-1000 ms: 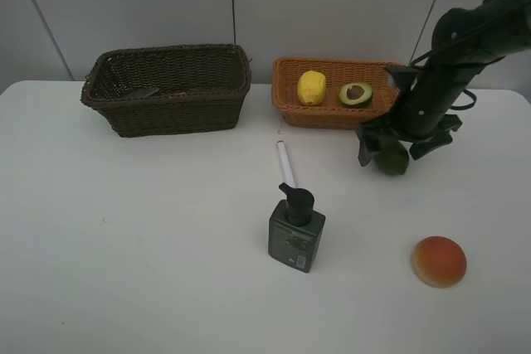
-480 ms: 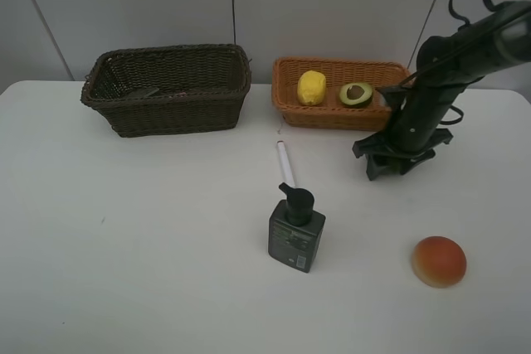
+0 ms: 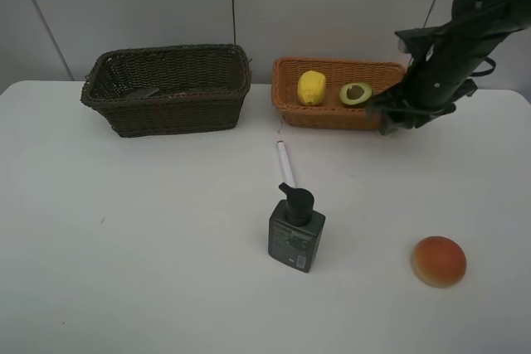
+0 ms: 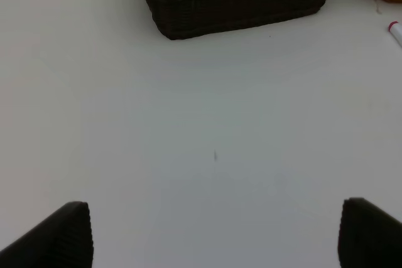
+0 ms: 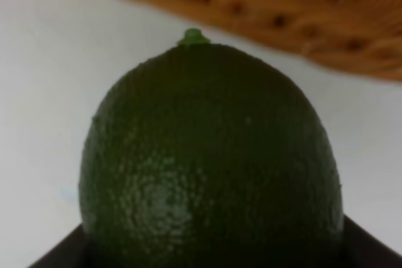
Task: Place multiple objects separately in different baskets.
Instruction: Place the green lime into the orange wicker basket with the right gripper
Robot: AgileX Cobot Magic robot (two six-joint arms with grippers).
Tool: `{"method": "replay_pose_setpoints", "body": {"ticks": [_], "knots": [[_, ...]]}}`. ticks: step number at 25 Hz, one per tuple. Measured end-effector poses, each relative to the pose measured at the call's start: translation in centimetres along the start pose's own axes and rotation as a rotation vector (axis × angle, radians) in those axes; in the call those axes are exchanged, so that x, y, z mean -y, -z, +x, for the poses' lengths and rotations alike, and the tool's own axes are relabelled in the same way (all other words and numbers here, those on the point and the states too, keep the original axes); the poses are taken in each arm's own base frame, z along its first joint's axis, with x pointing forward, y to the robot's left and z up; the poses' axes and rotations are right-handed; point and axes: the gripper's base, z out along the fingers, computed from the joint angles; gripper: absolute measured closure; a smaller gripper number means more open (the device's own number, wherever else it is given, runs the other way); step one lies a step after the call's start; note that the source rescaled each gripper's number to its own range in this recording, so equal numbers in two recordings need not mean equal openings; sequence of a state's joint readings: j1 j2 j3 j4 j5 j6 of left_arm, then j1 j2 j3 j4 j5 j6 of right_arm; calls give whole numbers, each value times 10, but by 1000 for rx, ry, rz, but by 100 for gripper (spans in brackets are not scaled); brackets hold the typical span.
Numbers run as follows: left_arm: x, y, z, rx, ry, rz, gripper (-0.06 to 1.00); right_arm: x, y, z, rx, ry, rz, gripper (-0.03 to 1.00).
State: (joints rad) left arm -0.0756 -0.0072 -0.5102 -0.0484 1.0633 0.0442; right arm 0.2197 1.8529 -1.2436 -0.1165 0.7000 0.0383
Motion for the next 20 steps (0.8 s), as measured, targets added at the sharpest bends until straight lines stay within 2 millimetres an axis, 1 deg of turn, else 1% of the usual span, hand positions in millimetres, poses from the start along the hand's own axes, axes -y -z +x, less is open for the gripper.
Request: {"method": "replay_pose_setpoints", "body": {"ticks": [2, 5, 7, 8, 11, 12, 13, 14, 15, 16, 17, 20], "knots": [[0, 0, 0, 0, 0, 0, -5, 8, 5, -17, 54, -20, 9, 43], [0, 0, 0, 0, 0, 0, -5, 20, -4, -44, 88, -45, 23, 43], [0, 0, 0, 0, 0, 0, -5, 24, -21, -58, 72, -45, 34, 43], [0, 0, 0, 0, 0, 0, -5, 25, -27, -66, 67, -39, 42, 43], [0, 0, 0, 0, 0, 0, -5, 27, -50, -78, 25, -27, 59, 42], [0, 0, 0, 0, 0, 0, -5, 27, -53, -81, 21, -27, 61, 36], [0, 0, 0, 0, 0, 0, -5, 27, -55, -82, 15, -27, 62, 27], [0, 0, 0, 0, 0, 0, -5, 27, -56, -83, 9, -28, 63, 15], [0, 0, 0, 0, 0, 0, -5, 28, -55, -82, 1, -29, 63, 8], [0, 0, 0, 0, 0, 0, -5, 27, -55, -82, -12, -32, 61, 4], [0, 0, 0, 0, 0, 0, -5, 27, -51, -81, -23, -38, 57, 1], [0, 0, 0, 0, 0, 0, -5, 25, -36, -76, -85, -75, 20, -2]]}}
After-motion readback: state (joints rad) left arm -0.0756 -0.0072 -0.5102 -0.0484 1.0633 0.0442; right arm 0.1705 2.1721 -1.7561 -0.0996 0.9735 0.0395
